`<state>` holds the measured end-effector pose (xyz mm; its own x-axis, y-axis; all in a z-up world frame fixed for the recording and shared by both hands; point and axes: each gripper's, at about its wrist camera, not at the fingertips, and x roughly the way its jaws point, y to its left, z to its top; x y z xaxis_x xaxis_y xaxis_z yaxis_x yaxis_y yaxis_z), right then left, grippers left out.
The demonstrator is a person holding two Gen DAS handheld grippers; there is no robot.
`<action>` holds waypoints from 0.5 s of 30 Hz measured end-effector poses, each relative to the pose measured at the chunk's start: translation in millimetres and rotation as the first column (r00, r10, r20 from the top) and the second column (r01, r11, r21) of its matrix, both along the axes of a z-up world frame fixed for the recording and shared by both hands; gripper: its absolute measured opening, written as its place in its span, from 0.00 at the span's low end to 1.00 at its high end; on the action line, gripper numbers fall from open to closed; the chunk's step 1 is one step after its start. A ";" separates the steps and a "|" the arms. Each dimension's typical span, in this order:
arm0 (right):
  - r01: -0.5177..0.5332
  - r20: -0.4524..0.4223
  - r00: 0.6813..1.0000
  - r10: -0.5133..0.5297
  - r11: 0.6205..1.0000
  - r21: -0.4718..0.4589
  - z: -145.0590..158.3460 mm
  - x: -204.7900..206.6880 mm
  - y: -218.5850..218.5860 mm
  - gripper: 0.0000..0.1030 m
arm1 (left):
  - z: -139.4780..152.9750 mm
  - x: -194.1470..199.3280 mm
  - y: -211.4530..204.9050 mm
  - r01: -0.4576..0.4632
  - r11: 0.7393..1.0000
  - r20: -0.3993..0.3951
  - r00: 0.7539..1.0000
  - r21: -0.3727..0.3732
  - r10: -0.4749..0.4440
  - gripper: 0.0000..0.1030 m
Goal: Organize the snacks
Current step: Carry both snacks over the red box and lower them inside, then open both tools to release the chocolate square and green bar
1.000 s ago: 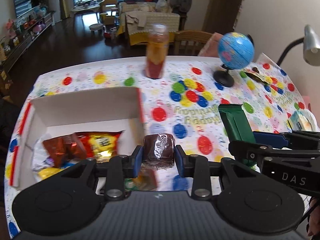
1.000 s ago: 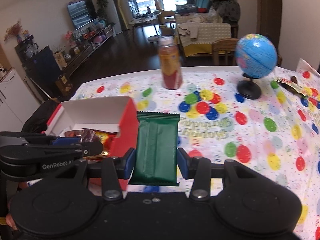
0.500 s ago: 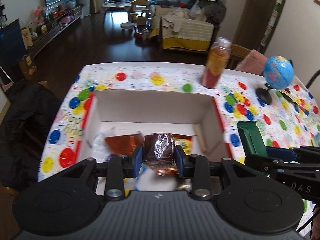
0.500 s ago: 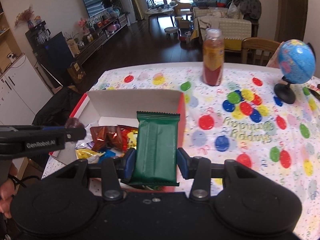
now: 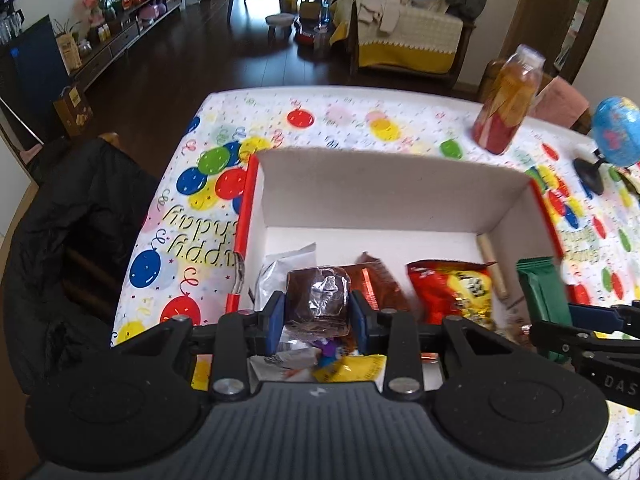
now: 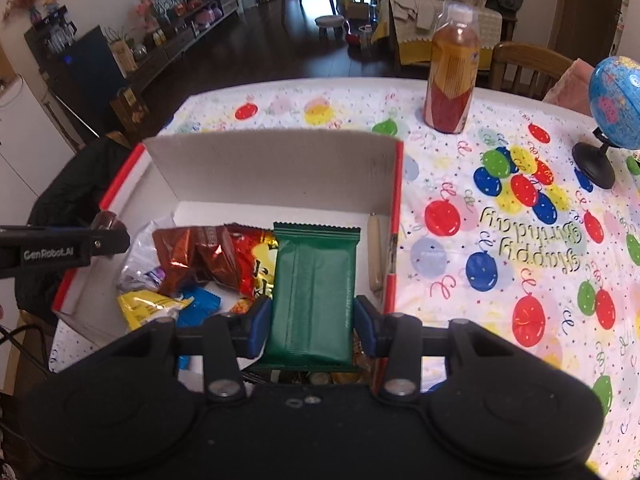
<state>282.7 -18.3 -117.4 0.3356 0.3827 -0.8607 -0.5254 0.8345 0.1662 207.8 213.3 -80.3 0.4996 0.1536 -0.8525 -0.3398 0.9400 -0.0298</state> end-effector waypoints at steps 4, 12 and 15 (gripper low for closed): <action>-0.003 -0.006 1.000 0.003 1.000 -0.014 -7.9 0.1 6.9 0.42 | -15.1 6.4 0.7 0.021 1.000 -0.027 0.999 -0.003 -0.021 0.32; -0.003 -0.026 1.000 0.003 0.999 -0.033 -19.6 -1.2 10.8 0.41 | -38.7 12.2 -1.7 0.039 0.999 -0.085 0.996 -0.010 -0.040 0.33; -0.004 -0.026 1.000 0.003 0.999 -0.033 -20.4 -1.7 10.4 0.43 | -38.8 11.7 -4.1 0.049 0.999 -0.083 0.995 0.002 -0.048 0.33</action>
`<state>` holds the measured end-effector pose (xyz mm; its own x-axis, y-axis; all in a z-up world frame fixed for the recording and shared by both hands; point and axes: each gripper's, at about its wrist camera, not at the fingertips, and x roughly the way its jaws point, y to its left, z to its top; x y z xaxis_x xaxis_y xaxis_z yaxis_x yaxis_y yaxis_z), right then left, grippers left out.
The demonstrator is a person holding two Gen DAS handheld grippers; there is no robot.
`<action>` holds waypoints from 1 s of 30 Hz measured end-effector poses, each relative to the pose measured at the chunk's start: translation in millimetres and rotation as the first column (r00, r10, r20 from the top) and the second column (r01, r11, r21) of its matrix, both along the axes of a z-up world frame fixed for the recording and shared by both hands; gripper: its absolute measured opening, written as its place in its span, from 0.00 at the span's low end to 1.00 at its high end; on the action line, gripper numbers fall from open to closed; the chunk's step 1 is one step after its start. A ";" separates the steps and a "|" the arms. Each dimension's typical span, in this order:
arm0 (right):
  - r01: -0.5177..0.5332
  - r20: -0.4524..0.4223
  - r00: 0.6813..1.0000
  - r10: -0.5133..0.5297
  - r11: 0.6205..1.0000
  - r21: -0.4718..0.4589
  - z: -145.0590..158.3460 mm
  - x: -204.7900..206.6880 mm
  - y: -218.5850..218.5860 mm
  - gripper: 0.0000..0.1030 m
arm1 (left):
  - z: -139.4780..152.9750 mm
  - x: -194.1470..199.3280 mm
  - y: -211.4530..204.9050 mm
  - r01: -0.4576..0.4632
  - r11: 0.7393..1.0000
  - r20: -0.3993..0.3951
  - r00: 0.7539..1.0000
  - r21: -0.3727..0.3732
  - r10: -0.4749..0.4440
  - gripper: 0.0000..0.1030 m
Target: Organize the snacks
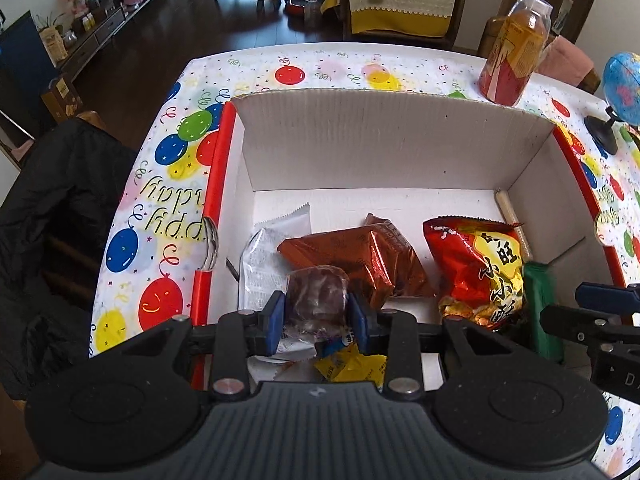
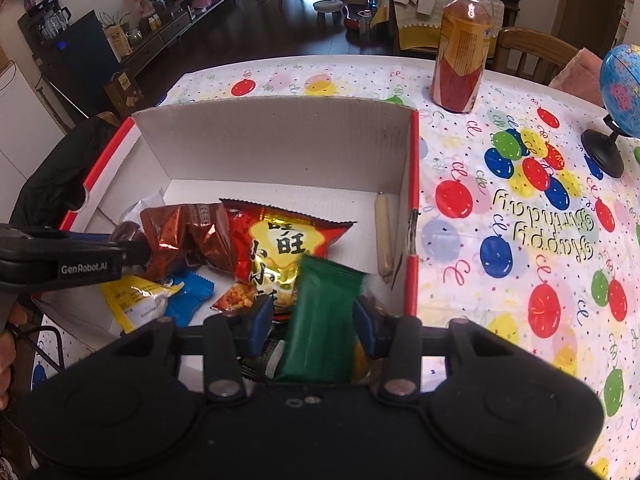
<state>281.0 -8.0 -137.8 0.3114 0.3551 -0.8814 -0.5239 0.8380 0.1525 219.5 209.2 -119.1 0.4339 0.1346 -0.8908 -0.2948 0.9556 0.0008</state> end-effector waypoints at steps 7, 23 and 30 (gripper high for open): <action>-0.009 0.026 1.000 0.008 0.999 0.032 8.9 -6.8 -4.4 0.60 | 10.0 -8.7 -2.7 -0.002 1.000 0.034 0.999 0.000 0.002 0.49; -0.018 0.130 0.991 -0.004 0.986 0.166 54.3 -39.8 -35.6 0.89 | 60.6 -58.6 -19.0 -0.006 1.000 0.174 0.985 -0.003 0.007 0.75; -0.017 0.163 0.986 -0.018 0.977 0.211 73.4 -56.4 -51.7 1.00 | 82.7 -85.3 -27.4 -0.003 0.999 0.234 0.972 -0.038 0.012 0.80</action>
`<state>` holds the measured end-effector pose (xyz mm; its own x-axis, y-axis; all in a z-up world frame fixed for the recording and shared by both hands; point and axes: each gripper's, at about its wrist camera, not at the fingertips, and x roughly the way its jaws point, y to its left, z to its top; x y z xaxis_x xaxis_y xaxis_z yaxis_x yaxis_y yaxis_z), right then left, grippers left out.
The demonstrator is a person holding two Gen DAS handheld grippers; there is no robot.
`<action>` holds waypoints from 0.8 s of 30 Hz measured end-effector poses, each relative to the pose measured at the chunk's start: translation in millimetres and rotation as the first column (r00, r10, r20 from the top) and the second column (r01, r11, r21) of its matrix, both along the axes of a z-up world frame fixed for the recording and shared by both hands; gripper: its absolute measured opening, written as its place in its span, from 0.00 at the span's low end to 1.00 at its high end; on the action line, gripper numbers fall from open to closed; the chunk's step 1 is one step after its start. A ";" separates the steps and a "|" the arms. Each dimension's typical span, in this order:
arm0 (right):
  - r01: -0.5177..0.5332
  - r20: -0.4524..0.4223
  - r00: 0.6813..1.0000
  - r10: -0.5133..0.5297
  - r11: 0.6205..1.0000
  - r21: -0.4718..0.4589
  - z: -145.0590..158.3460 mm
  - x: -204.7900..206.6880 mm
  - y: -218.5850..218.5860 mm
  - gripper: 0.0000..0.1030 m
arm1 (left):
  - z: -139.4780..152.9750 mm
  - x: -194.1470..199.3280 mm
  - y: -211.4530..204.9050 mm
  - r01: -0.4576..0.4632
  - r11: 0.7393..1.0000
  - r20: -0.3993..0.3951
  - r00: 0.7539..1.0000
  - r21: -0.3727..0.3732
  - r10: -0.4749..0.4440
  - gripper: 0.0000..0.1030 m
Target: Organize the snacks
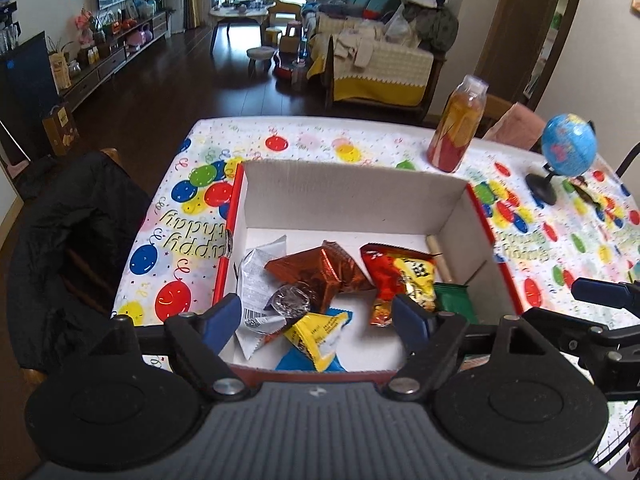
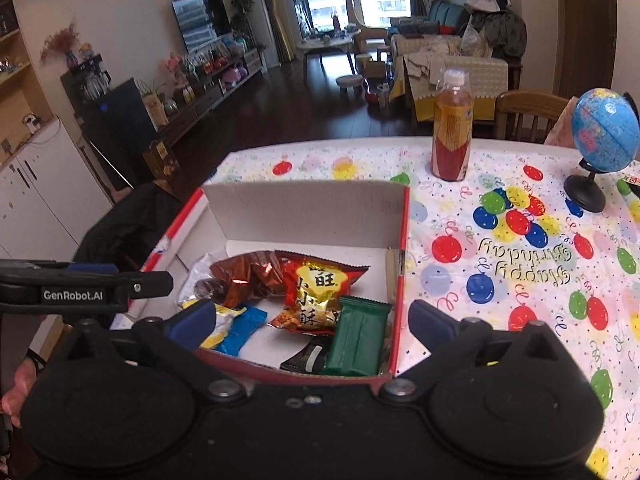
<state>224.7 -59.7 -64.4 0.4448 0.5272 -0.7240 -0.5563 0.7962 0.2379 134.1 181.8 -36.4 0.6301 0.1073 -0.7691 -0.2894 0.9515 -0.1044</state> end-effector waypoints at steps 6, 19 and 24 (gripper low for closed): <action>0.020 0.039 0.999 -0.023 0.998 0.062 15.4 -17.9 -14.8 1.00 | 18.1 -23.6 -9.8 0.018 1.000 0.051 0.999 -0.011 -0.018 0.83; 0.067 0.134 0.988 -0.081 0.993 0.100 23.6 -63.4 -32.8 1.00 | 43.7 -67.8 -34.6 0.012 0.998 0.100 0.995 0.069 -0.019 0.85; 0.084 0.141 0.985 -0.100 0.990 0.116 24.5 -74.5 -35.2 1.00 | 39.4 -73.6 -43.1 0.015 0.995 0.087 0.996 0.102 -0.024 0.87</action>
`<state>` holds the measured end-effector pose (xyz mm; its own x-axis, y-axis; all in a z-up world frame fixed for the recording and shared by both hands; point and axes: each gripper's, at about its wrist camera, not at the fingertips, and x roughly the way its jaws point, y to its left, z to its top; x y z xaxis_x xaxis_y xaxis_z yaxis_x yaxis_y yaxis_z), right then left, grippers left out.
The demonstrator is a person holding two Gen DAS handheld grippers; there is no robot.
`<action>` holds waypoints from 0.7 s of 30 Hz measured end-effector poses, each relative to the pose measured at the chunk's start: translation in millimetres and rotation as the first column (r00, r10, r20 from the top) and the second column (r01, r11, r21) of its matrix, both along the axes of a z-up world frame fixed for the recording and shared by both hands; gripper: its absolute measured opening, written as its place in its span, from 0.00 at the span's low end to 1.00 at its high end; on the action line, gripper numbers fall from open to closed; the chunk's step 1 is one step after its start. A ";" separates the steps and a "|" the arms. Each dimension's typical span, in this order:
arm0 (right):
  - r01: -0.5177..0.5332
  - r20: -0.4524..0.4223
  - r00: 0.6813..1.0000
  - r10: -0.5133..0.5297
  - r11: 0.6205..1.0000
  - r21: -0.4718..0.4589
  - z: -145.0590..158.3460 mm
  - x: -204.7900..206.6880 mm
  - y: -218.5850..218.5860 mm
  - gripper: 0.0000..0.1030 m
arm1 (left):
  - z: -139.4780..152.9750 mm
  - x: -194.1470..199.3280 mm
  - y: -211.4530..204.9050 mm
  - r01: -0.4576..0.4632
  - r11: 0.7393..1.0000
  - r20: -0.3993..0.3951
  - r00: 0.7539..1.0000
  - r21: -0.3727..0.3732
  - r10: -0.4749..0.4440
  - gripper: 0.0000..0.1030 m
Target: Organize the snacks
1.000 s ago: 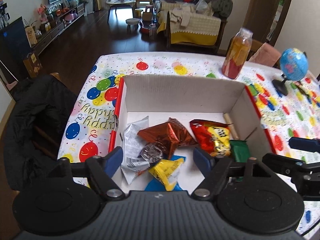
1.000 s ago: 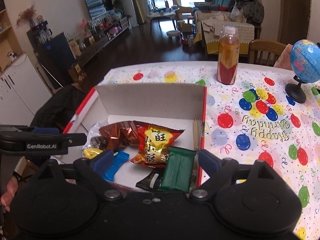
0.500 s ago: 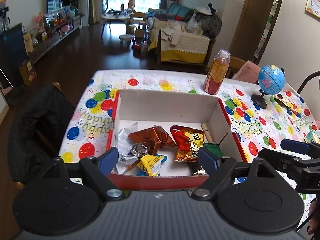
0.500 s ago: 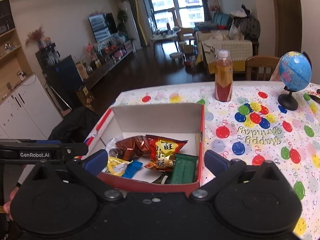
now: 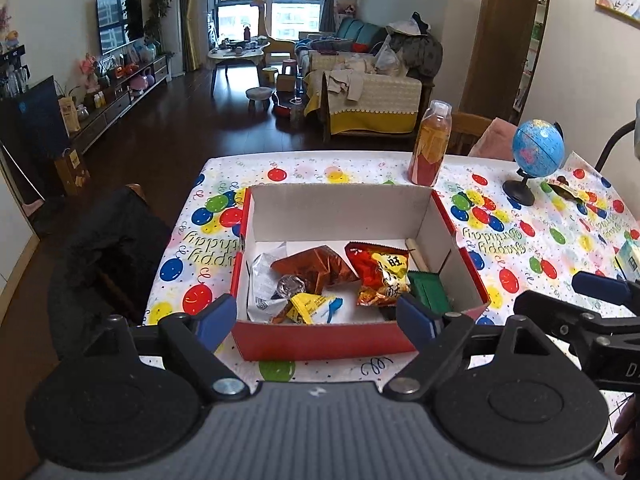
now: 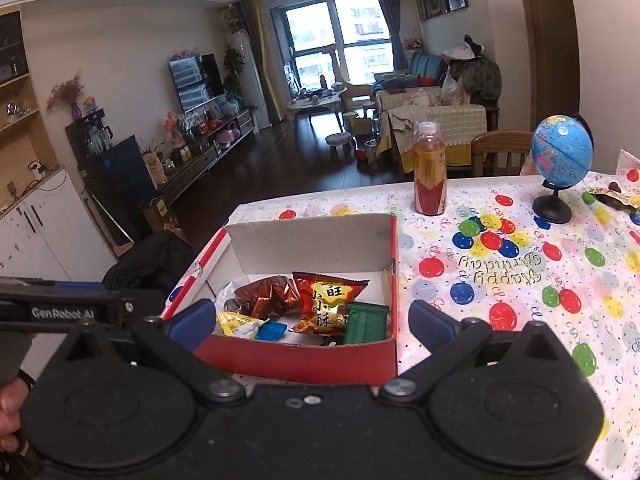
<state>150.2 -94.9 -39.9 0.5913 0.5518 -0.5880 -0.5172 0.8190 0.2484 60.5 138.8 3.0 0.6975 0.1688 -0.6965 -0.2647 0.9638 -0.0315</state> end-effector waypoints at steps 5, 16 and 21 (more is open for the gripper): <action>0.005 -0.005 1.000 -0.005 1.000 0.005 -0.8 -2.2 -1.1 1.00 | 2.7 -5.2 -7.3 0.014 1.000 0.026 1.000 0.020 -0.014 0.95; 0.035 0.024 0.999 -0.036 0.999 0.015 0.6 -8.6 -3.0 1.00 | 5.7 -6.8 -9.4 0.008 1.000 0.032 0.999 0.011 -0.008 0.95; 0.028 0.034 0.999 -0.029 1.000 0.008 2.2 -9.9 0.3 1.00 | 5.8 -8.1 -9.5 0.008 1.000 0.042 0.999 0.014 -0.008 0.95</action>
<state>140.3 -94.6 -37.8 0.6265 0.5386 -0.5634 -0.5021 0.8318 0.2369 52.4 129.2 8.8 0.7275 0.1727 -0.6640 -0.2557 0.9663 -0.0288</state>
